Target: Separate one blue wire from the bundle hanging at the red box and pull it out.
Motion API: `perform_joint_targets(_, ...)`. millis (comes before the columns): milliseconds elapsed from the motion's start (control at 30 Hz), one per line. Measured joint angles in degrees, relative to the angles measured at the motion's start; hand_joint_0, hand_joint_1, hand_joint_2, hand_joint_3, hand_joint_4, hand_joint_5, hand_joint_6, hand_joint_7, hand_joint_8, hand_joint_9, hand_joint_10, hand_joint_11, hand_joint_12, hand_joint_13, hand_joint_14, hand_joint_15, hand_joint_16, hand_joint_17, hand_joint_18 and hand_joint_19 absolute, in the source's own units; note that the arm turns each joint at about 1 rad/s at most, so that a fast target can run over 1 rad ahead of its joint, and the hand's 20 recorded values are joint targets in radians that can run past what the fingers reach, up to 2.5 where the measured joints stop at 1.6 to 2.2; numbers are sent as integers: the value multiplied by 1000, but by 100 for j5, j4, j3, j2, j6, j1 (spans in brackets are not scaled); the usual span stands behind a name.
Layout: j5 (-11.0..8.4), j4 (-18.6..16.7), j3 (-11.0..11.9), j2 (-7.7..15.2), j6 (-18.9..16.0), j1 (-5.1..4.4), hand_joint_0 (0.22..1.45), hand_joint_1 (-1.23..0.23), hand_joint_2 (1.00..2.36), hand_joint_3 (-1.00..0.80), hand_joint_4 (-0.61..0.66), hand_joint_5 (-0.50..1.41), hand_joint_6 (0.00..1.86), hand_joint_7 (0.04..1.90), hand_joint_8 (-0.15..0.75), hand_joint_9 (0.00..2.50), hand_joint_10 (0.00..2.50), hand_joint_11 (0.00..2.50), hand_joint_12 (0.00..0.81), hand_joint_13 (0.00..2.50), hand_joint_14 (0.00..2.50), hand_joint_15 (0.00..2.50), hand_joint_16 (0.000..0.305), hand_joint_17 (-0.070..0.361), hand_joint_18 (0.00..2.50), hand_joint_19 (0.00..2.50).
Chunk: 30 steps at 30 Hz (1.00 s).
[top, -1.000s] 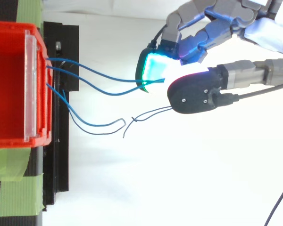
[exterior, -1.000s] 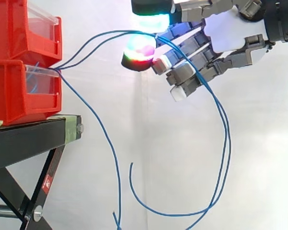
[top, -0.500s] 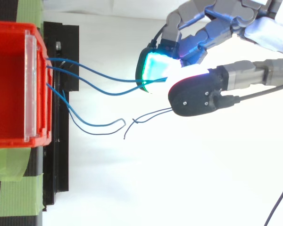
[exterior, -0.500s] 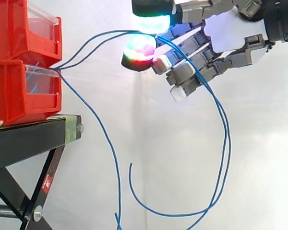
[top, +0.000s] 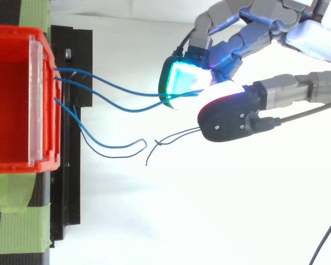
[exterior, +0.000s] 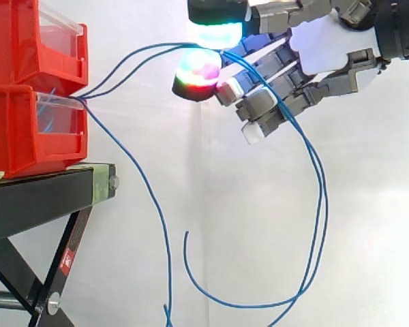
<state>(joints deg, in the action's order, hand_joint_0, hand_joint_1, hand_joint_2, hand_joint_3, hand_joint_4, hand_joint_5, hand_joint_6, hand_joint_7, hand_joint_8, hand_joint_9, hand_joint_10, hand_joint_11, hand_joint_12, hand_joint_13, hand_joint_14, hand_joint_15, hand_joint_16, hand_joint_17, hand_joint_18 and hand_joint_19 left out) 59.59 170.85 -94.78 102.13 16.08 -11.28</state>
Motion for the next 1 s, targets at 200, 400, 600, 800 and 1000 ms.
perform_joint_targets(200,0,1,0,0,0,2,554,-663,1007,-411,154,-224,921,861,328,875,5,1431,431,838,479,1442,53,119,772,742)
perform_joint_targets(400,0,1,-1,0,0,2,610,-652,1012,-357,113,-215,925,876,315,885,6,1403,412,846,452,1465,51,114,771,745)
perform_joint_targets(600,0,1,0,0,-1,0,629,-679,1014,-303,78,-213,933,872,318,890,5,1384,410,850,450,1447,50,113,780,744)
perform_joint_targets(800,0,1,-3,2,0,1,654,-715,1016,-252,6,-212,939,880,312,888,6,1371,409,851,449,1445,50,112,780,736)
perform_joint_targets(1000,0,15,-2,1,0,3,685,-773,1016,-274,-17,-220,942,853,311,862,6,1365,411,845,378,1478,50,112,774,708)
